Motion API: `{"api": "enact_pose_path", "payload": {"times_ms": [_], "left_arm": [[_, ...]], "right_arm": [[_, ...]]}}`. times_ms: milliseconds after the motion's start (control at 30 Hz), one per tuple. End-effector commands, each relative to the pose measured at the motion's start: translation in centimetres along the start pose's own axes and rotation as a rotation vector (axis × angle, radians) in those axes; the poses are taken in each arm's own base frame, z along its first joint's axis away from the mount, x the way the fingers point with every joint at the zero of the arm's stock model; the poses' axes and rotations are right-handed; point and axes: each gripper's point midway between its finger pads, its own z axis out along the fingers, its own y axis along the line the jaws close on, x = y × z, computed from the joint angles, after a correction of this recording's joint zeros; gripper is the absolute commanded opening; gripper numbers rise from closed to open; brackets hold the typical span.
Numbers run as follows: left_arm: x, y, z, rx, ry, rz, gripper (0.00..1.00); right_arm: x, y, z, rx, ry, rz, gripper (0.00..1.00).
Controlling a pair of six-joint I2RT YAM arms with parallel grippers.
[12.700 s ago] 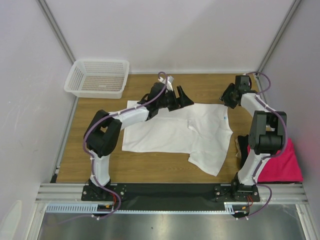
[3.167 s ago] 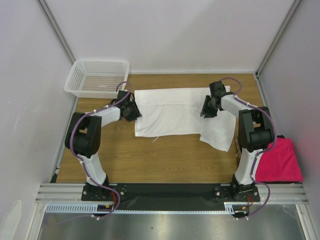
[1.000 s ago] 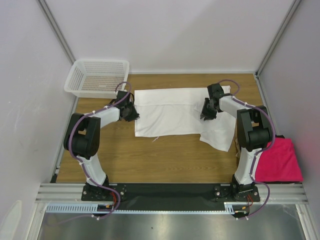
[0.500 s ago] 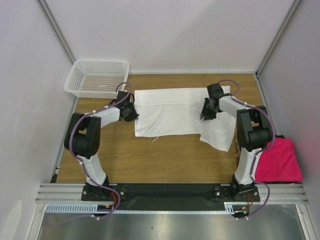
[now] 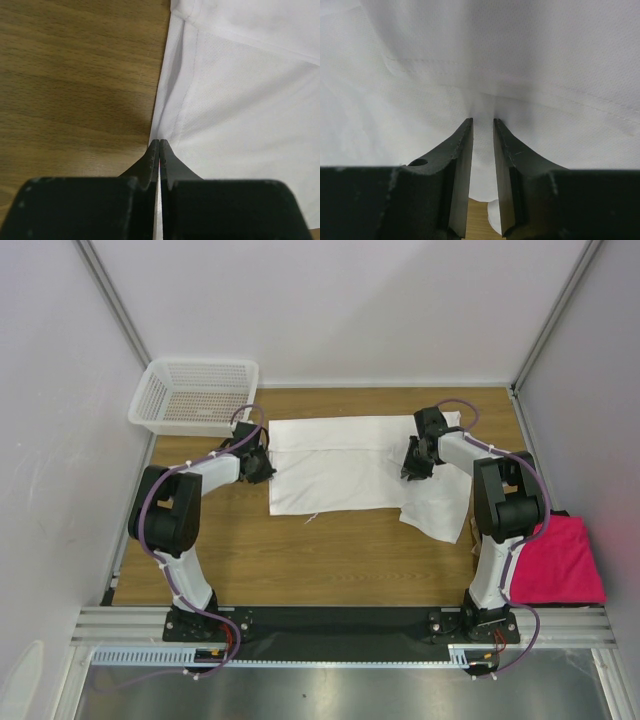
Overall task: Fold and stack the t-shirts
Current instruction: Fold the tshirt
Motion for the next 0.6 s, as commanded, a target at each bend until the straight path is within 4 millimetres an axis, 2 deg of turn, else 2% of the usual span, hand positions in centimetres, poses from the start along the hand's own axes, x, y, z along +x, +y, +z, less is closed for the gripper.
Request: {"api": "enact_pose_path", "payload": {"times_ms": [0,433,533,567], "left_arm": [[-0.7,0.8,-0.4,-0.031,-0.026,0.020,0.00],[-0.8,1.4,-1.0,-0.054,-0.034,0.030,0.00],[-1.1,0.7,-1.3,-0.024,-0.035,0.046,0.05],[-1.2,0.2,-1.6,0.003,-0.033,0.061,0.10]], "right_arm": [[1.0,-0.5,0.1,0.032,0.027,-0.005,0.28],[1.3,-0.8,0.0,0.041,0.030,-0.005,0.28],[1.1,-0.4,-0.2,0.021,0.031,-0.008,0.28],[1.0,0.0,-0.5,0.005,0.028,-0.011,0.28]]}}
